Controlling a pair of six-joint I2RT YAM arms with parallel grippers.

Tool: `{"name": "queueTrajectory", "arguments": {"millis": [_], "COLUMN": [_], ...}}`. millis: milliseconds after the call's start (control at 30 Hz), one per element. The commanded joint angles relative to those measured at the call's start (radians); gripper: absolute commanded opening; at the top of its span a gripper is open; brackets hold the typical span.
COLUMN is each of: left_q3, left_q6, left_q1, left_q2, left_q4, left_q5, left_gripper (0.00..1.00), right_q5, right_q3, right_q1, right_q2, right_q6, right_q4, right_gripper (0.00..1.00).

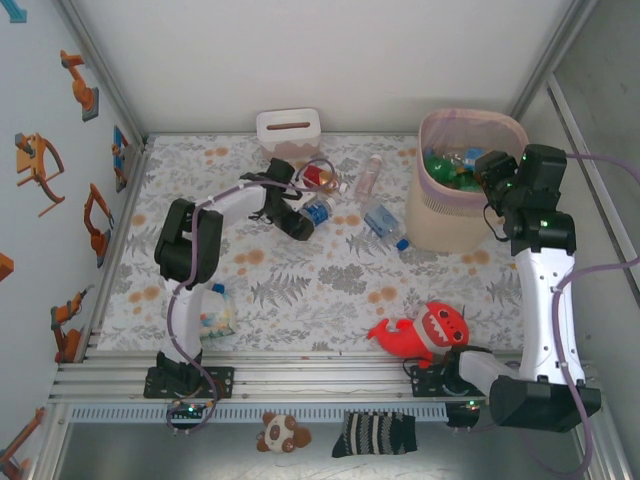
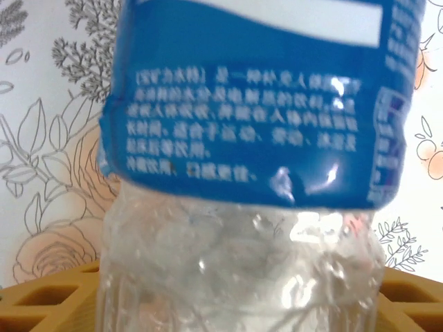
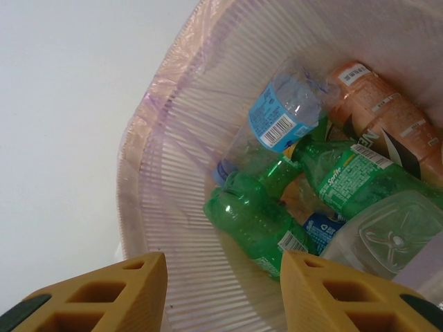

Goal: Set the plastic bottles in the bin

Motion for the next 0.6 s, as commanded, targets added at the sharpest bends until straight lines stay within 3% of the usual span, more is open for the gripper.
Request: {"name": "queueTrajectory", "arguments": {"millis": [0,300,567], "left_q3": [-0.028,-0.158,-0.268], "left_q6": [-0.005,-0.05,-0.112], "left_q1": [-0.005,-0.007,-0.014], "left_q2": [-0.053,-0.19,-0.386], "left_q4": [-0.005,0.065,0.147], "left_q5": [0.008,0.045,0.11], "left_gripper": [0.63,0.53,0.52], "right_q5": [-0.016,-0.154,-0.489], "right_q3": [-0.013,-0.032,-0.085], "right_q1": [-0.008,-0.008,-0.004], "right_q2": [-0.011,-0.003,0.009], "right_q6": [0.015,-0.063,-0.149], "right_q4": [0.019,0.077,0.26], "right_gripper": [0.46,0.46,0.51]}}
